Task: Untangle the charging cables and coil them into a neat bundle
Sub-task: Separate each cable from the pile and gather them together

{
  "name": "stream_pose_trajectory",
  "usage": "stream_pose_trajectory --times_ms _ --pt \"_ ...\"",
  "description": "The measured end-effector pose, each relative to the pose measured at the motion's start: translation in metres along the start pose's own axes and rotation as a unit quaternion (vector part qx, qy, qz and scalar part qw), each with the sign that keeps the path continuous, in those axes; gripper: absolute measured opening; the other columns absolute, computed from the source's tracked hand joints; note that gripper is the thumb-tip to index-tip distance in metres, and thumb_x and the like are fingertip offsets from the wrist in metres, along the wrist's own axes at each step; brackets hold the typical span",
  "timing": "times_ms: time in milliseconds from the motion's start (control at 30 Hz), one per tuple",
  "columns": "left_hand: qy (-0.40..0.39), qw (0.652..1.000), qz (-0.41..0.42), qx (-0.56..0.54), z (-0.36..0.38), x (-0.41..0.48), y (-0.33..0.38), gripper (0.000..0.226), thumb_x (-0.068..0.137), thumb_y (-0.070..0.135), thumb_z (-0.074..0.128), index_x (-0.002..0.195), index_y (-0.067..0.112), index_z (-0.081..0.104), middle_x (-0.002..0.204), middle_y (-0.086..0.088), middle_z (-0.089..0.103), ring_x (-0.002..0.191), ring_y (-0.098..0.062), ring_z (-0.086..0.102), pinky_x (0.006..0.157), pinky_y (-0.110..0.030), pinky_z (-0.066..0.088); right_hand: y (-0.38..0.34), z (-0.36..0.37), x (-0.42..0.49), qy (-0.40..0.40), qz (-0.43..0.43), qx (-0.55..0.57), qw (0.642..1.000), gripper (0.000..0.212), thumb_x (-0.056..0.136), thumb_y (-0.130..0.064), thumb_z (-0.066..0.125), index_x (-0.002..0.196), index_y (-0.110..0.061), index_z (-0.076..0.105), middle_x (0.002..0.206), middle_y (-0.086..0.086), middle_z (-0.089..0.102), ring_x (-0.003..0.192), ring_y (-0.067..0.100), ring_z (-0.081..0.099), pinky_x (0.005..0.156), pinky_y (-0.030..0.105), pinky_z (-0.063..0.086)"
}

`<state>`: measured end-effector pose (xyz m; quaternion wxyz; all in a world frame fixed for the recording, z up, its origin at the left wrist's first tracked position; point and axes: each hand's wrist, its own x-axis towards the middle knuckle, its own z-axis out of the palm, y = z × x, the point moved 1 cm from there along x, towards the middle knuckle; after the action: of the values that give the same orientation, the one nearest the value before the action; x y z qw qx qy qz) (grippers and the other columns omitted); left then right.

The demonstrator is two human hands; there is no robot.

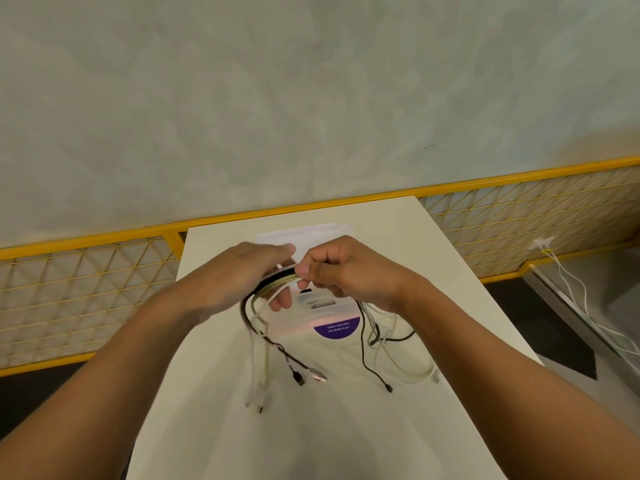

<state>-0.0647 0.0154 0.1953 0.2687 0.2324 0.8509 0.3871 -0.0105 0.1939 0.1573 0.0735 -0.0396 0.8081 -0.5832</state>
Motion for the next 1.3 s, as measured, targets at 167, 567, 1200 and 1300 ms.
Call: stream_pose_trajectory --times_ms 167,567,1200,1300 --pt "0.045 0.999 0.006 0.016 0.02 0.003 0.016 0.061 0.096 0.066 0.028 0.072 0.022 0.062 0.051 0.0 0.049 0.049 -0.016 0.043 0.061 -0.037 0.044 -0.006 0.001 0.001 0.013 -0.008 -0.004 1.0 0.023 0.102 -0.015 0.057 0.085 -0.006 0.07 0.063 -0.009 0.062 0.052 0.0 0.046 0.054 0.012 0.039" --pt "0.179 0.983 0.004 -0.042 0.019 0.006 0.003 0.057 0.096 0.052 0.053 0.059 0.009 0.05 0.034 0.013 0.043 0.048 -0.012 0.043 0.057 -0.027 0.031 0.017 -0.036 -0.027 0.148 -0.001 -0.025 0.989 0.013 0.088 0.003 0.068 0.09 -0.008 0.075 0.079 0.003 0.073 0.067 0.009 0.065 0.066 0.019 0.052" --pt "0.19 0.977 -0.005 -0.102 0.014 -0.003 0.015 0.056 0.096 0.047 0.057 0.057 0.008 0.045 0.081 0.017 0.049 0.108 -0.037 0.047 0.093 -0.063 0.045 0.023 -0.022 -0.025 0.15 -0.009 -0.057 0.987 0.005 0.086 -0.015 0.078 0.082 -0.012 0.077 0.068 -0.003 0.072 0.062 0.004 0.063 0.065 0.015 0.05" --pt "0.196 0.977 0.006 -0.081 0.009 0.001 0.007 0.058 0.094 0.051 0.058 0.054 0.011 0.045 0.04 0.017 0.027 0.045 -0.018 0.037 0.058 -0.034 0.038 0.024 -0.036 -0.03 0.161 0.006 -0.006 0.987 0.015 0.089 -0.021 0.075 0.079 -0.01 0.075 0.06 0.01 0.06 0.055 0.014 0.05 0.061 0.018 0.046"
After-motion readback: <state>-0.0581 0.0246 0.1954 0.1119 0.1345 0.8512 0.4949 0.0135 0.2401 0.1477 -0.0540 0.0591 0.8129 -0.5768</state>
